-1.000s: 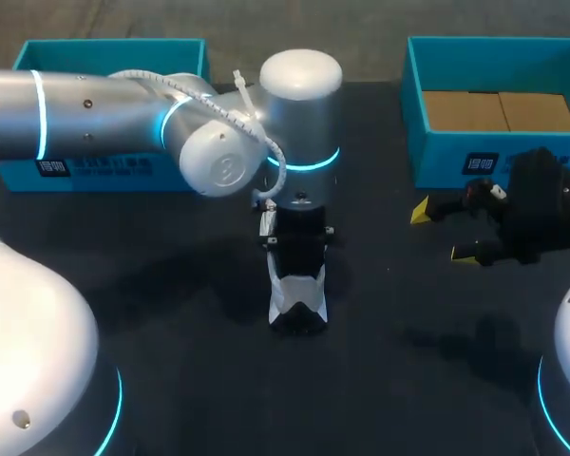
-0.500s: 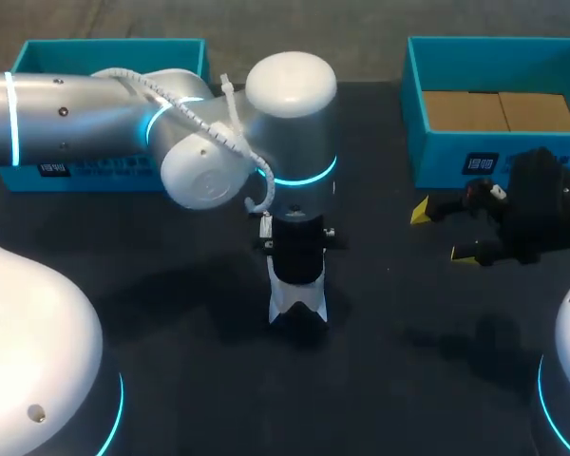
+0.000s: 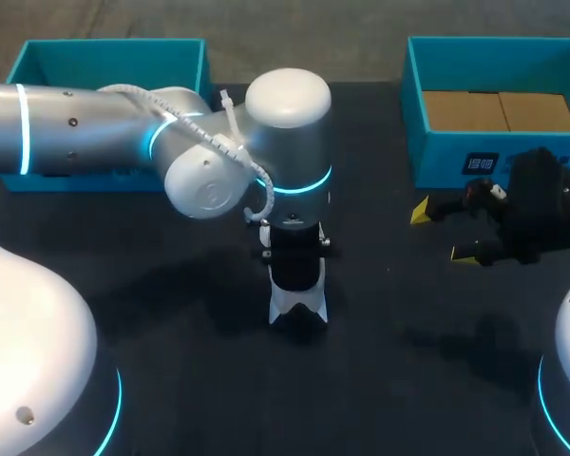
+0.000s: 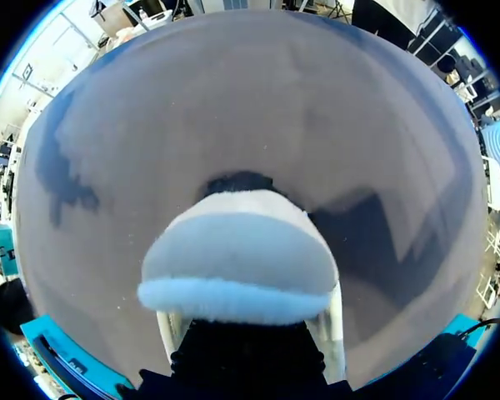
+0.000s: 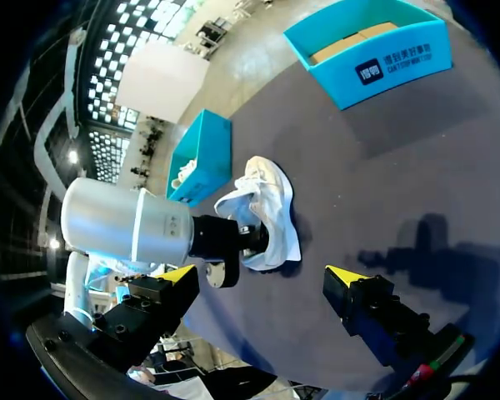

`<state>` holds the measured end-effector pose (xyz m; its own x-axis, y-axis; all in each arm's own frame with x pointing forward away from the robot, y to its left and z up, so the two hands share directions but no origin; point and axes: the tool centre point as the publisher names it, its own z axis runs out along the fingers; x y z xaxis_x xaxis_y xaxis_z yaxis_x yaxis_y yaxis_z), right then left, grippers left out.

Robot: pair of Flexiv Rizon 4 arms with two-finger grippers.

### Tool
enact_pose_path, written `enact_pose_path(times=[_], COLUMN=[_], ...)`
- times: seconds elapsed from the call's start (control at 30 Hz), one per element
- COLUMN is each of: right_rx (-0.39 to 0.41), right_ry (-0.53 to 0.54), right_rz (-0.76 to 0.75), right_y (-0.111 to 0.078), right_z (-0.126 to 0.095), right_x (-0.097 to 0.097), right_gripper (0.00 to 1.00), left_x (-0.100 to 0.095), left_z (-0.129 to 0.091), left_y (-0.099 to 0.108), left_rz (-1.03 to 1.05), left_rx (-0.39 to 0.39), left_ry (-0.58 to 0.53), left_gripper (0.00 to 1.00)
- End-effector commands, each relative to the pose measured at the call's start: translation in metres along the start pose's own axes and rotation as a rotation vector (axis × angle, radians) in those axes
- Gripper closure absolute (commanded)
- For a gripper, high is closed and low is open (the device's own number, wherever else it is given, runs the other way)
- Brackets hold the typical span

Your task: Take the shoe out of the shoebox, open the shoe tongue, remove and reinsert the insole, then place the shoe into the shoebox

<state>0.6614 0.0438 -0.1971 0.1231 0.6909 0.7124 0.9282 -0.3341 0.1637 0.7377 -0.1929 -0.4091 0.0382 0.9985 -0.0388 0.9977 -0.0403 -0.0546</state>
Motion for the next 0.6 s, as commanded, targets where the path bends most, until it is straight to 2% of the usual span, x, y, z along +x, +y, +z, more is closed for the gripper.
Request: enact_pose_path(times=[0.03, 0.17, 0.33, 0.6], right_rx=[-0.004, -0.004, -0.004, -0.004], right_ry=[-0.003, -0.003, -0.003, -0.003], right_rz=[0.001, 0.001, 0.001, 0.001], right_y=[-0.002, -0.002, -0.002, -0.002], right_z=[-0.001, -0.001, -0.001, -0.001], right_x=[0.0, 0.0, 0.0, 0.0], right_gripper=[0.0, 0.0, 0.0, 0.0], left_x=[-0.003, -0.004, -0.004, -0.004], left_z=[-0.008, -0.03, -0.046, -0.05], left_y=[0.003, 0.001, 0.003, 0.007], left_rz=[0.003, 0.007, 0.006, -0.022], left_rx=[-0.047, -0.128, -0.222, -0.229], left_ry=[0.01, 0.026, 0.079, 0.073], left_gripper=[1.0, 1.0, 1.0, 1.0])
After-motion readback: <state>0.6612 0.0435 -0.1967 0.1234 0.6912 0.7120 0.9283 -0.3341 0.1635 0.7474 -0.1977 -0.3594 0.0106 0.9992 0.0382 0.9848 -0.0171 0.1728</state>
